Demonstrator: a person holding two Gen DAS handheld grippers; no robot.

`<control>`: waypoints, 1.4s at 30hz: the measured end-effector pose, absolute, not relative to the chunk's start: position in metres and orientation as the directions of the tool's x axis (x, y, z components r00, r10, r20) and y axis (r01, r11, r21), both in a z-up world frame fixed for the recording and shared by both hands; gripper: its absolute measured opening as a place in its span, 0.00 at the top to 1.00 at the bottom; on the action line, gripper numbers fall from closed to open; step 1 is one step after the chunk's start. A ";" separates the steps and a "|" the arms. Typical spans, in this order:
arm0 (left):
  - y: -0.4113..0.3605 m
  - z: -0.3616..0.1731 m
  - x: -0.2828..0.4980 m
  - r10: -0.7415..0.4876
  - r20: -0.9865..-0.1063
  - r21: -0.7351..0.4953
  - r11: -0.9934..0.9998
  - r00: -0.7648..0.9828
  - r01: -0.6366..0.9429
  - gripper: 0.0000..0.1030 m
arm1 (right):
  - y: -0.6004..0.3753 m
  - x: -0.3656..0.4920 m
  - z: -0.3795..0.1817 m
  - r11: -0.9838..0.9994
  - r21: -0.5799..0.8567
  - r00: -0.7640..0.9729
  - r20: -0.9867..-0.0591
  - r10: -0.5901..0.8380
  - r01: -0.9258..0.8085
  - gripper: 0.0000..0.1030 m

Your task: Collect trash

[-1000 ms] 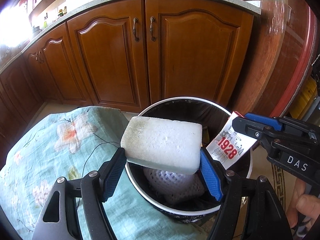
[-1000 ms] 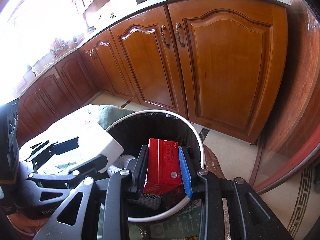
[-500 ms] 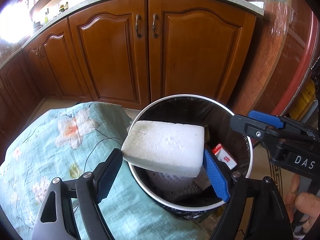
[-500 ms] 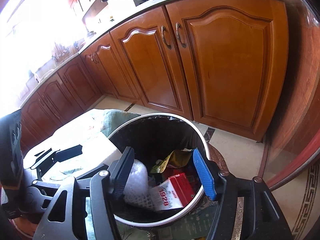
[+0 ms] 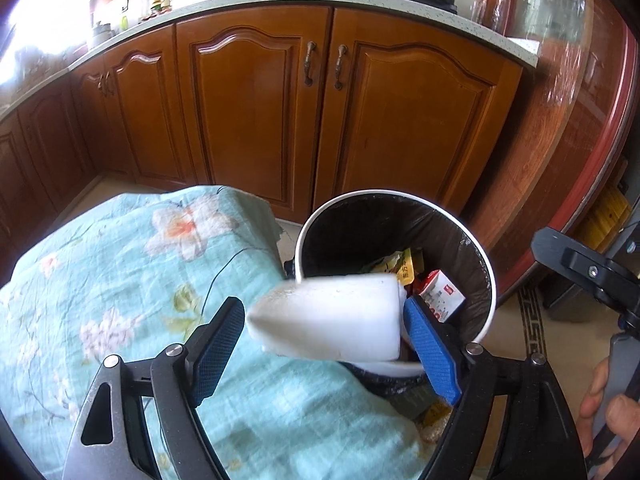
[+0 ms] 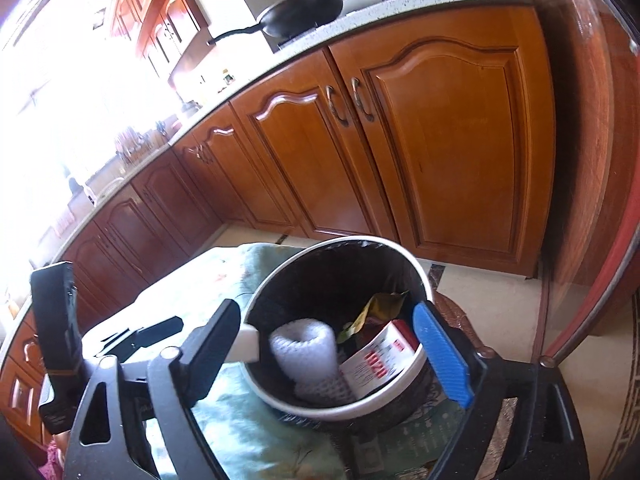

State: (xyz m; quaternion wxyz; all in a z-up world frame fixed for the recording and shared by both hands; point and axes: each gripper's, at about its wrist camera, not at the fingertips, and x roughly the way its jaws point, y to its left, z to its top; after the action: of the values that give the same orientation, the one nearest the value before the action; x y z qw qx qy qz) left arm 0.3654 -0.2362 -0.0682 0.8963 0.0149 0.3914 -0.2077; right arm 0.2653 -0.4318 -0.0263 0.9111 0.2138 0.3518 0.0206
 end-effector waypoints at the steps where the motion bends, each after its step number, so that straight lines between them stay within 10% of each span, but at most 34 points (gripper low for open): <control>1: -0.231 -0.068 0.361 -0.368 -0.700 -0.148 0.913 0.612 0.380 0.21 | -0.428 0.260 -0.026 0.905 0.410 0.756 -0.626 0.190 0.112 0.11; 42: -0.118 -0.072 0.262 -0.305 -0.633 -0.192 0.952 0.712 0.237 0.15 | -0.340 0.192 -0.040 0.929 0.367 0.790 -0.582 0.193 0.044 0.11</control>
State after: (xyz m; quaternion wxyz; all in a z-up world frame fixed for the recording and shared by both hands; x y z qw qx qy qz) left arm 0.2617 -0.1185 -0.0717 0.9239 -0.0483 0.3502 -0.1466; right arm 0.1919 -0.3399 -0.0398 0.9280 0.1837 0.3215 0.0402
